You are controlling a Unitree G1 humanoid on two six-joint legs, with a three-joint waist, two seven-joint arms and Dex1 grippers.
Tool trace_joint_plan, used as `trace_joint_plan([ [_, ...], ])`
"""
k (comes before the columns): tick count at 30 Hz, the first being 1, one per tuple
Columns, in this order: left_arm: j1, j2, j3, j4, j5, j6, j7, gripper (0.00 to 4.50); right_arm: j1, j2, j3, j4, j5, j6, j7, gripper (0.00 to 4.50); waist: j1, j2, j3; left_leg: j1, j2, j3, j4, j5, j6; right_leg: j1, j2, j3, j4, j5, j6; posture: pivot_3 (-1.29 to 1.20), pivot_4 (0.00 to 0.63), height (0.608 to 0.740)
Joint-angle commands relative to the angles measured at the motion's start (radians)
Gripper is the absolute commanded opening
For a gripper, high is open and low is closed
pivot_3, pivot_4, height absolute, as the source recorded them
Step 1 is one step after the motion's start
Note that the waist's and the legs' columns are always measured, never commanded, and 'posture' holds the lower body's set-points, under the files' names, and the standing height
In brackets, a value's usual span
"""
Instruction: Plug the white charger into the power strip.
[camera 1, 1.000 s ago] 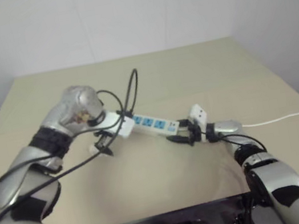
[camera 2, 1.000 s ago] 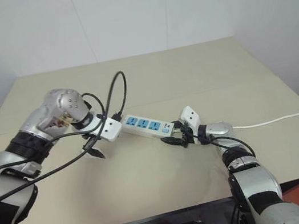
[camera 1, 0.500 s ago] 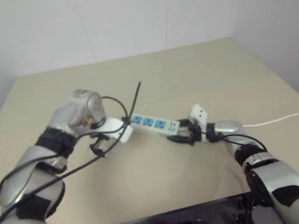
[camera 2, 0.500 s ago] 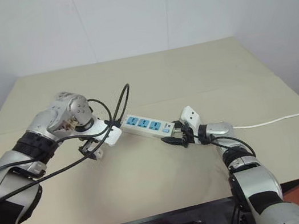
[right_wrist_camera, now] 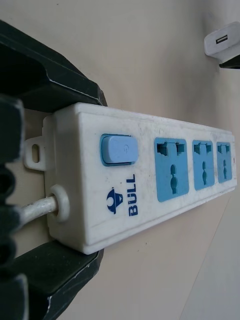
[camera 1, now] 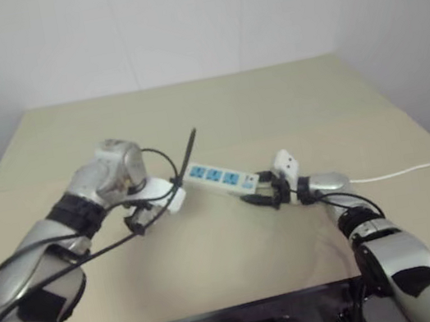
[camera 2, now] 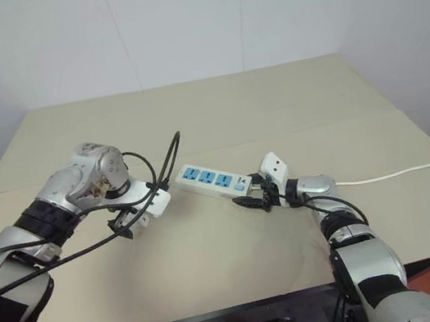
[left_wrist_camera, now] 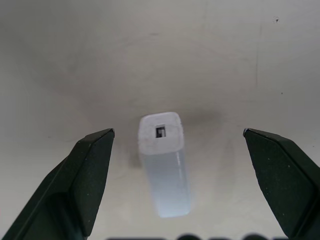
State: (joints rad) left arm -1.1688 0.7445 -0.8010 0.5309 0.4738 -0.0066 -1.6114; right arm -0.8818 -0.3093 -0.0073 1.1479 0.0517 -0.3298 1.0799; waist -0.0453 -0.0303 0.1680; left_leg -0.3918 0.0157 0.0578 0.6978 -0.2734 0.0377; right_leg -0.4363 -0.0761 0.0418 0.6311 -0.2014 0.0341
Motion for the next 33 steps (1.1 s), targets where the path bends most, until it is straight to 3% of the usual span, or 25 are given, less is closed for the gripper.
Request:
trace_joint_plan([
  [1,-0.001,-0.01,0.033,0.021,0.03,-0.011,0.009,4.5,0.01,-0.021,0.011,0.009,-0.023,0.006,-0.012,3.42,0.0,0.0,0.0,0.0,0.0,0.0,0.0,0.0,0.0,0.0,0.0,0.0,0.0,0.0,0.0,0.0,0.15,0.74],
  [19,-0.007,-0.098,0.069,0.157,0.095,-0.06,0.086,4.5,0.018,-0.031,0.018,0.005,-0.028,0.002,-0.01,3.42,0.004,0.0,0.0,0.001,0.0,0.001,0.0,0.0,0.0,0.001,0.0,0.0,0.0,0.0,0.0,0.0,0.15,0.74],
  [23,-0.006,-0.108,0.084,0.173,0.096,-0.078,0.084,3.66,0.019,-0.032,0.021,0.003,-0.028,0.002,-0.006,3.42,0.004,0.0,0.0,0.001,0.0,0.001,0.0,0.0,0.0,0.001,-0.001,0.0,0.0,0.0,0.0,0.0,0.15,0.74],
  [31,0.006,-0.116,0.108,0.165,0.089,-0.102,0.07,1.14,0.015,-0.034,0.021,0.005,-0.026,0.003,-0.003,3.42,0.005,0.0,0.0,0.001,0.0,0.001,0.0,0.0,0.0,0.001,-0.001,0.0,0.0,0.0,0.0,0.0,0.15,0.74],
  [33,0.007,-0.113,0.12,0.146,0.081,-0.104,0.071,1.02,0.013,-0.034,0.02,0.005,-0.024,0.006,0.0,3.42,0.005,0.0,0.0,0.001,0.0,0.001,0.0,0.0,0.0,0.001,-0.001,0.0,0.0,0.0,0.0,0.0,0.15,0.74],
])
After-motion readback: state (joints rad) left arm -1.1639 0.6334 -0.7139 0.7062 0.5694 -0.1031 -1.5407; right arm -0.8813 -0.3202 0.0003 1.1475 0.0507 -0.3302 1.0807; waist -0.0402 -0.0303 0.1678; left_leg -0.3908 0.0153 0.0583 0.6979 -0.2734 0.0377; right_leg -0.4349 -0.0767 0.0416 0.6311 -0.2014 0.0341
